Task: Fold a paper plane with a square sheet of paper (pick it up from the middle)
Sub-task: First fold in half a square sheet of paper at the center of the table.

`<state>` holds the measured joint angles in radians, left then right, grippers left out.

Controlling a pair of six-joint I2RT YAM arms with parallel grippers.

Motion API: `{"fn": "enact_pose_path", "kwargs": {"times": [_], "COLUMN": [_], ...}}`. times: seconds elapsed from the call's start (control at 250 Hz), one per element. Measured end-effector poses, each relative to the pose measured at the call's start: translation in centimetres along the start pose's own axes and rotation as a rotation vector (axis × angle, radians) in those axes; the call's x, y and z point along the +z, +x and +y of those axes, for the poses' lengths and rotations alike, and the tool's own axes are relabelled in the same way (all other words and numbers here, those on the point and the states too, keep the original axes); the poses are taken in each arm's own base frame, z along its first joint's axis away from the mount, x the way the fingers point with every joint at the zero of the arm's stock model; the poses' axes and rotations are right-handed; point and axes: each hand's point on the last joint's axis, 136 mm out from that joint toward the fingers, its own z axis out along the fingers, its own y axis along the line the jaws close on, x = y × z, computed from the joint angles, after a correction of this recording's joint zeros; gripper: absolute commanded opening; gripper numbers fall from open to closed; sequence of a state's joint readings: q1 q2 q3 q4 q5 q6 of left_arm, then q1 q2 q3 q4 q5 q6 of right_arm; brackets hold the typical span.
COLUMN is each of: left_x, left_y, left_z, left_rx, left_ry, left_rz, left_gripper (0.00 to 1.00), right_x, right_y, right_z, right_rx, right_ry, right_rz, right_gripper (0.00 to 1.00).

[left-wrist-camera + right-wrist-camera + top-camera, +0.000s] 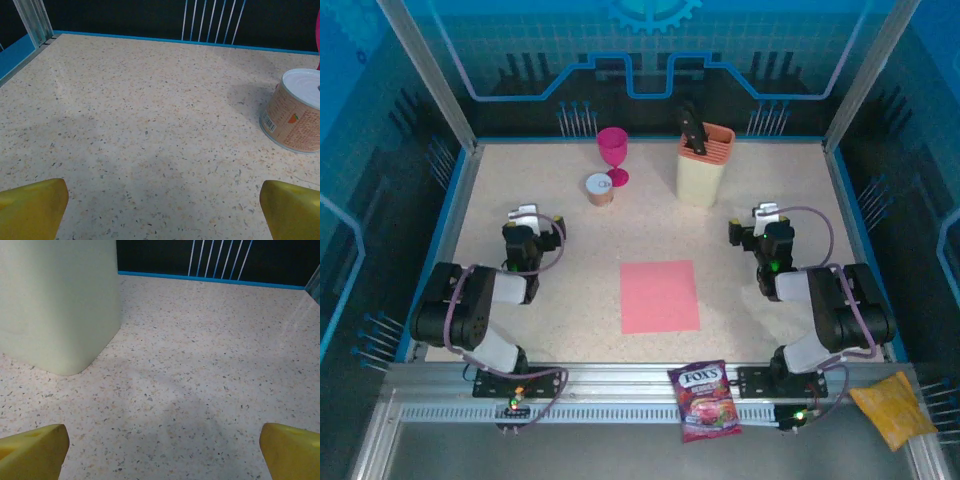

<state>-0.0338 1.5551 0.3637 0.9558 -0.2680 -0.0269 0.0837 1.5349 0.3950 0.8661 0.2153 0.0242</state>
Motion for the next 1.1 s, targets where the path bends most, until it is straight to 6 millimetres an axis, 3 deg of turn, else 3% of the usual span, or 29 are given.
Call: {"fn": "enact_pose_path", "kwargs": {"times": [1.103], "left_x": [0.04], "left_y": [0.02], "left_z": [0.12], "left_rx": [-0.005], "left_ry": [0.009], "left_rz": [0.003], "left_gripper": [1.0], "right_x": [0.0], "right_y": [0.0], "right_z": [0.06], "right_rx": [-0.007], "right_ry": [-0.003], "right_rz": [0.0], "right_gripper": [0.99]}}
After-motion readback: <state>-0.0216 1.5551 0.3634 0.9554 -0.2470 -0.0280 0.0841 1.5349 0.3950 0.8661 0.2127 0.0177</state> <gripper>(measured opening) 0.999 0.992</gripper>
